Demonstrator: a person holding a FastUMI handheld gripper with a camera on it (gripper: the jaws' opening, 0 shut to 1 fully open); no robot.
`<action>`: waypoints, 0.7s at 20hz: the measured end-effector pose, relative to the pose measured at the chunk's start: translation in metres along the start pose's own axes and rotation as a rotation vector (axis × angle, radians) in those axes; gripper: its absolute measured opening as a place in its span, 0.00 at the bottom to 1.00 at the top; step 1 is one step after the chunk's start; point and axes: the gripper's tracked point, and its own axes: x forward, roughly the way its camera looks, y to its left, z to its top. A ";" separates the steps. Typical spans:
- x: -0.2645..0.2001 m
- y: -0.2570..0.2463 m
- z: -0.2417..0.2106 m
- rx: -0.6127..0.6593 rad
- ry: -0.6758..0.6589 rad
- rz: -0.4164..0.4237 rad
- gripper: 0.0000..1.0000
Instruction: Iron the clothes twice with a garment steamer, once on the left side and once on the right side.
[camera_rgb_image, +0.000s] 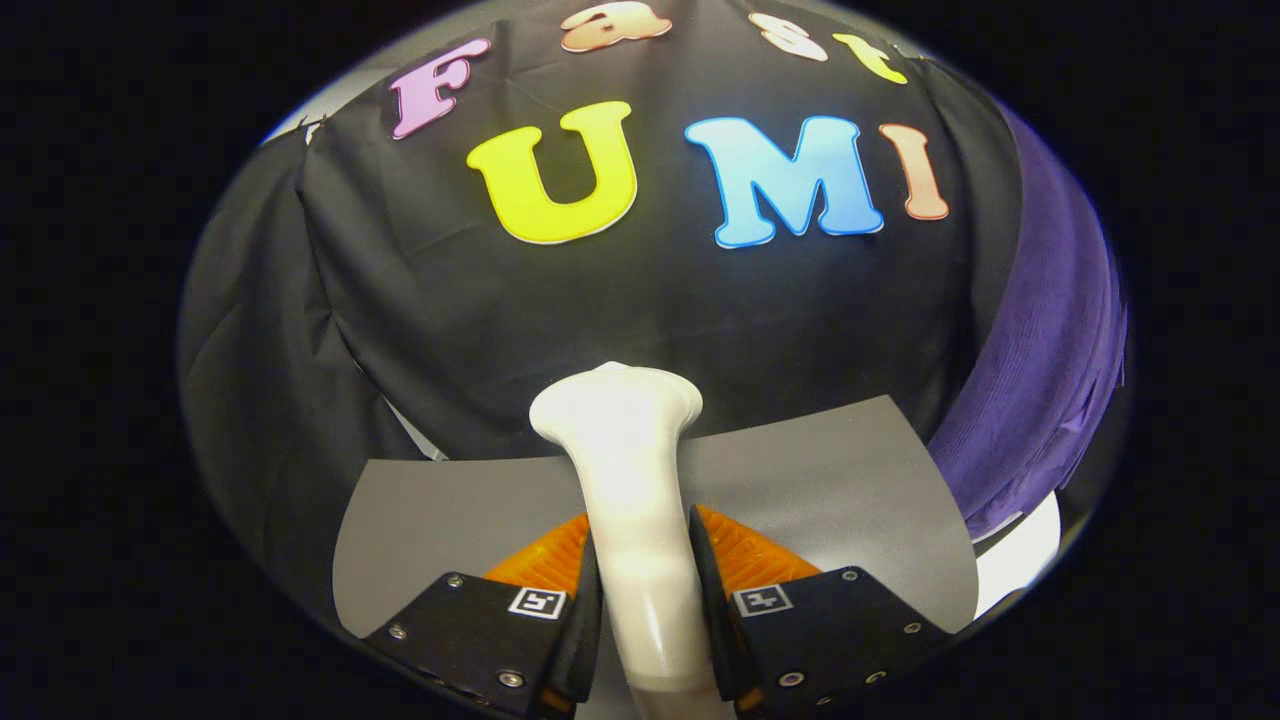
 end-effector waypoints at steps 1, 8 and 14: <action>-0.011 -0.002 0.001 0.003 -0.029 0.003 0.46; -0.093 -0.021 -0.005 -0.022 -0.186 -0.029 0.46; -0.165 -0.034 -0.029 -0.052 -0.317 -0.030 0.46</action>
